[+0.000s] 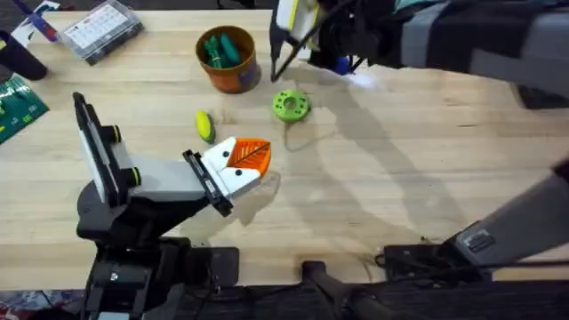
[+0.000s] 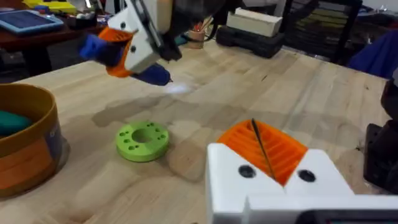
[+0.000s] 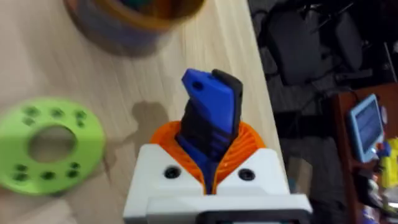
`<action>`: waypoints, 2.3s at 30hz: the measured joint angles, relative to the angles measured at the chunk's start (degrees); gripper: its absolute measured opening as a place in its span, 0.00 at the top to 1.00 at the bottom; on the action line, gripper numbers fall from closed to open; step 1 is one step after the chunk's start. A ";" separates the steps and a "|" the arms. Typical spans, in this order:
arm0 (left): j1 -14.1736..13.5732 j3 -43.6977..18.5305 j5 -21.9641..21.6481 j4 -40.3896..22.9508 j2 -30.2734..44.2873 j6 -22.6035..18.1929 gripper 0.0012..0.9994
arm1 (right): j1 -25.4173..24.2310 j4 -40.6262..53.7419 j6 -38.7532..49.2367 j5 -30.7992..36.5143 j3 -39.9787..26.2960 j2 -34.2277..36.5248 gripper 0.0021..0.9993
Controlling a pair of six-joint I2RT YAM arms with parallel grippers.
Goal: Pick up the gripper from the table and insert it into the empty holder that is missing its gripper. Then pick up a screw, insert it into the mounting hole, and use the screwdriver to tighten it. Finally, clean up the table by picking up the vegetable and placing it into the bucket.
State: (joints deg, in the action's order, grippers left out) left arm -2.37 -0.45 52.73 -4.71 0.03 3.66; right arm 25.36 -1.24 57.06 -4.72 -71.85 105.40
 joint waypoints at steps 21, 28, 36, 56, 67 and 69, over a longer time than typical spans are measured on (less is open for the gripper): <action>0.00 0.00 0.00 0.00 0.00 -0.02 0.98 | -2.61 -9.71 17.42 7.91 -1.95 14.19 0.35; 0.00 0.00 -0.02 0.00 0.02 -0.01 0.98 | -3.09 -10.02 14.39 8.13 -3.15 13.91 0.01; 0.00 0.00 -0.02 0.00 0.00 -0.02 0.98 | -3.09 -9.73 13.63 8.16 -3.15 13.91 0.00; 0.00 0.00 0.00 0.00 0.00 0.00 0.98 | -3.09 -9.04 13.43 7.80 -3.26 13.91 0.00; 0.00 0.00 0.00 0.00 0.00 0.00 0.98 | -3.09 -9.04 13.43 7.80 -3.26 13.91 0.00; 0.00 0.00 0.00 0.00 0.00 0.00 0.98 | -3.09 -9.04 13.43 7.80 -3.26 13.91 0.00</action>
State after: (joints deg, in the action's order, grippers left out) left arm -2.37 -0.45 52.73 -4.71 0.03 3.66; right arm 22.26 -10.28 70.50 3.07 -75.11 119.31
